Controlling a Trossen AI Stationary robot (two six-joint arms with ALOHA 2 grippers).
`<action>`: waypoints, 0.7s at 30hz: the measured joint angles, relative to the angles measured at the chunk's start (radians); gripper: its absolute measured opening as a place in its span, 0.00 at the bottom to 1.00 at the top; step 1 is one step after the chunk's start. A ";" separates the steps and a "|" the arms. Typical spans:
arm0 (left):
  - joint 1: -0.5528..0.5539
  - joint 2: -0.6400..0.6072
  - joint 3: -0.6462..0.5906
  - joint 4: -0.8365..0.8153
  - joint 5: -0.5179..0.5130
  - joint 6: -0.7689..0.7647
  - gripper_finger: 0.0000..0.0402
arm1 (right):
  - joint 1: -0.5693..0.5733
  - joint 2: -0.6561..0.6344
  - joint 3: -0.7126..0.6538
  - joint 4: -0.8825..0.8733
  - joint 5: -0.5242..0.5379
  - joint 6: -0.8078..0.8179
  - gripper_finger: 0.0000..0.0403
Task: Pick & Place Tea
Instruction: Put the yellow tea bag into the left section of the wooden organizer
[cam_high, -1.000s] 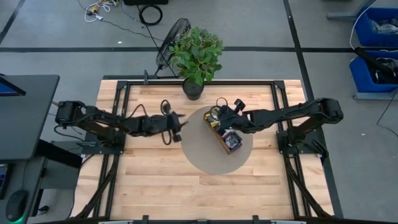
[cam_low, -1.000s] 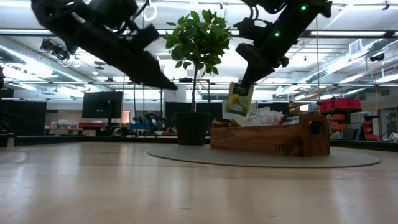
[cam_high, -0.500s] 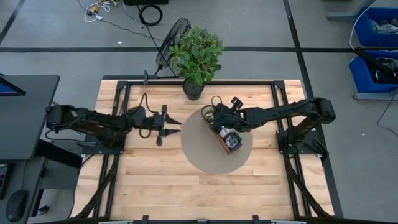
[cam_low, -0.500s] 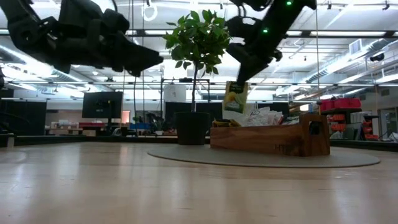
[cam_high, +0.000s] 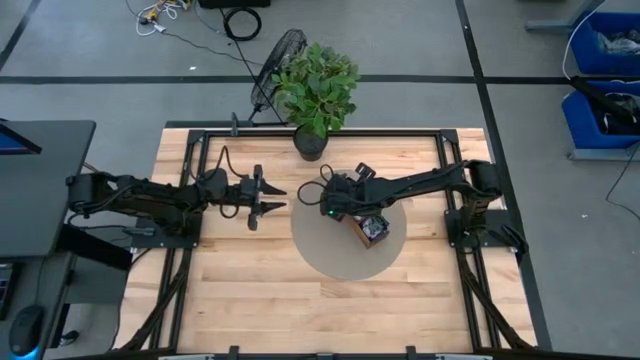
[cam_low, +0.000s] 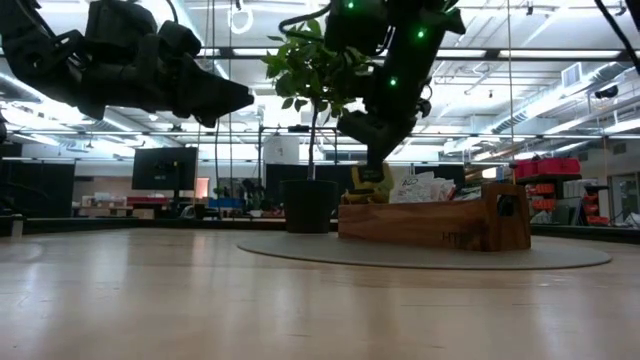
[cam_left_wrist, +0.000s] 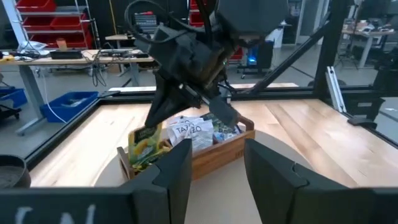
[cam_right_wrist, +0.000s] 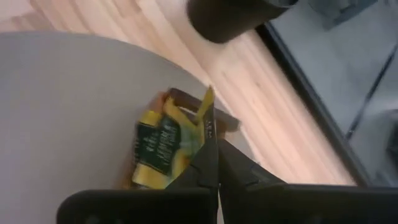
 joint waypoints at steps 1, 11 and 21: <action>0.000 0.000 0.000 -0.001 0.000 0.000 0.38 | 0.000 0.006 0.002 0.003 -0.008 0.006 0.00; 0.000 0.000 0.001 0.006 0.000 -0.004 0.38 | -0.016 0.005 0.004 0.032 -0.135 0.014 0.00; 0.000 0.000 0.001 0.005 0.000 -0.008 0.38 | -0.046 0.005 -0.063 0.146 -0.190 -0.007 0.02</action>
